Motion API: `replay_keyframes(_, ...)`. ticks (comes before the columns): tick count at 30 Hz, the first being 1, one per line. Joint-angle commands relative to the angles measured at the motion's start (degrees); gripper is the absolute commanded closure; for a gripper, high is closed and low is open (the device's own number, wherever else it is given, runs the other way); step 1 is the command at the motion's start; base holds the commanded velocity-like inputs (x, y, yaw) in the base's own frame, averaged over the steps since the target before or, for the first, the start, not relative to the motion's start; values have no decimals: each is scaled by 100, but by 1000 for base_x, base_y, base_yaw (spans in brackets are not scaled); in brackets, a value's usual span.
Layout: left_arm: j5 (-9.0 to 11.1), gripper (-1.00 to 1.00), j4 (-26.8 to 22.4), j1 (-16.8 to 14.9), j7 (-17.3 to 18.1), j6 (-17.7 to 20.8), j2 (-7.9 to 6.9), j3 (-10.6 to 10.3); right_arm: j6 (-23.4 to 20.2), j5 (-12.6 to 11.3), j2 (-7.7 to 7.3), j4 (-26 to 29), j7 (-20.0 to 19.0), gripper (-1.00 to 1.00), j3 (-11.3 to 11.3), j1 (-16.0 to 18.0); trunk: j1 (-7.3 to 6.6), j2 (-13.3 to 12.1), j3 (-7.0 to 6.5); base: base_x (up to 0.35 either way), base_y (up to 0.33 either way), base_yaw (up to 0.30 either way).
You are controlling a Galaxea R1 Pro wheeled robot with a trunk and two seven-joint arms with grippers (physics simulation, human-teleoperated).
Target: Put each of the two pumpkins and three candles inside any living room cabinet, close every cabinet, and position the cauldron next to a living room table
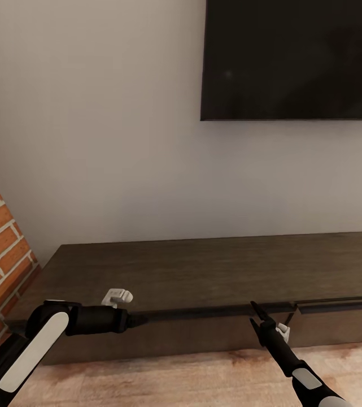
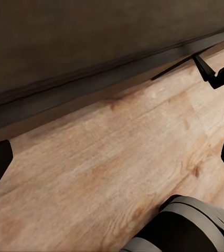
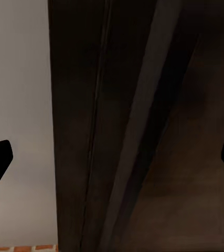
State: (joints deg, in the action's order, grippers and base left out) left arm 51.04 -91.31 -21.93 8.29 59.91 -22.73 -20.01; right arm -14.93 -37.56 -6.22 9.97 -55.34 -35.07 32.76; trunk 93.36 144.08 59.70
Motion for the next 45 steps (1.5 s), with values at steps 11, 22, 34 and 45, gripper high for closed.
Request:
replay_keyframes(11,-63,-100,-1,-5,59,9,-3,-3,-54,-50,-2,-3,-12,-100,19,3,9,8,94,0,0,0)
replay_keyframes(22,-62,-100,-1,-5,59,9,-3,-3,-54,-19,-2,-3,-14,-100,50,3,9,8,94,0,0,0)
replay_keyframes(34,-60,-100,-1,-5,59,9,-3,-3,-54,2,-2,-2,-12,100,53,3,9,8,94,0,0,0)
replay_keyframes(45,-62,-100,-1,-5,59,9,-3,-3,-54,3,-2,-3,-12,100,52,3,9,8,94,0,0,0)
